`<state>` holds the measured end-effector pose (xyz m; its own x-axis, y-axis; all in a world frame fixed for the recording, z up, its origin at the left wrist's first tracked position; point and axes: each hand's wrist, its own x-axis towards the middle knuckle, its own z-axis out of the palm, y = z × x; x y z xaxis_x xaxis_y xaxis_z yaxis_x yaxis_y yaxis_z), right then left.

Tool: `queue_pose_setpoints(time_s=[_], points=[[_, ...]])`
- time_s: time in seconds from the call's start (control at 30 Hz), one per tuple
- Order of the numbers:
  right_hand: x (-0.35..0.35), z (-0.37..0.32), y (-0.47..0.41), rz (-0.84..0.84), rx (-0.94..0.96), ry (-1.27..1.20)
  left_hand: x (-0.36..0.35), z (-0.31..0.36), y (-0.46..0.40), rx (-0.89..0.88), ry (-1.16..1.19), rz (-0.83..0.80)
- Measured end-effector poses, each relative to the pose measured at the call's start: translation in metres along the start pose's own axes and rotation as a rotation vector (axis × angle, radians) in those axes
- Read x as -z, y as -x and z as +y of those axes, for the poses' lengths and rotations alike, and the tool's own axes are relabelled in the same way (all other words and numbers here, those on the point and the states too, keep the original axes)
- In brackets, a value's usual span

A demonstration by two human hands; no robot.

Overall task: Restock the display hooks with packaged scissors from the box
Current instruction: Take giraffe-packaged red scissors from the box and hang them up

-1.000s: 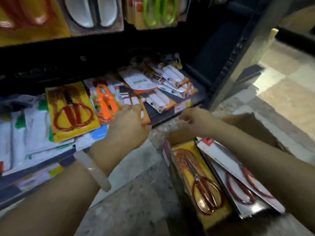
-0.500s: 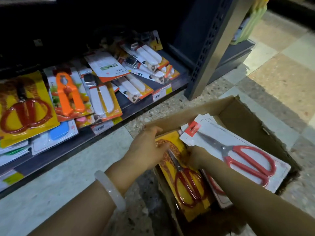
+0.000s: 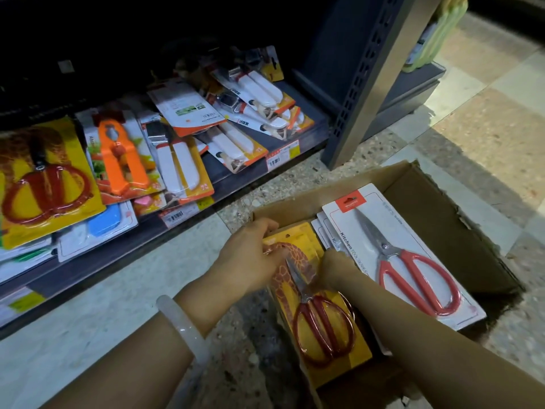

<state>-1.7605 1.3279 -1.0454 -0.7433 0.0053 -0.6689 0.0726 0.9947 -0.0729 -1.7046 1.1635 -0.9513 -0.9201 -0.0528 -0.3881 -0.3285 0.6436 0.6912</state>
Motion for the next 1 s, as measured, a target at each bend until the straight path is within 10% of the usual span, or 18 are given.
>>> queue_pose_setpoints(time_s=[0.33,0.53,0.77,1.0], points=[[0.097,0.036,0.038,0.022,0.223,-0.59,0.01,0.01,0.003,0.029,0.106,0.006],[0.147,0.028,0.056,-0.05,0.368,-1.009,0.003,0.028,0.008,0.122,0.652,-0.149],[0.105,-0.016,0.044,-0.119,0.394,-1.287,0.01,0.011,0.004,0.205,0.85,0.201],[0.026,0.006,0.008,-0.122,0.034,-0.304,0.027,-0.003,-0.001,0.199,0.872,0.315]])
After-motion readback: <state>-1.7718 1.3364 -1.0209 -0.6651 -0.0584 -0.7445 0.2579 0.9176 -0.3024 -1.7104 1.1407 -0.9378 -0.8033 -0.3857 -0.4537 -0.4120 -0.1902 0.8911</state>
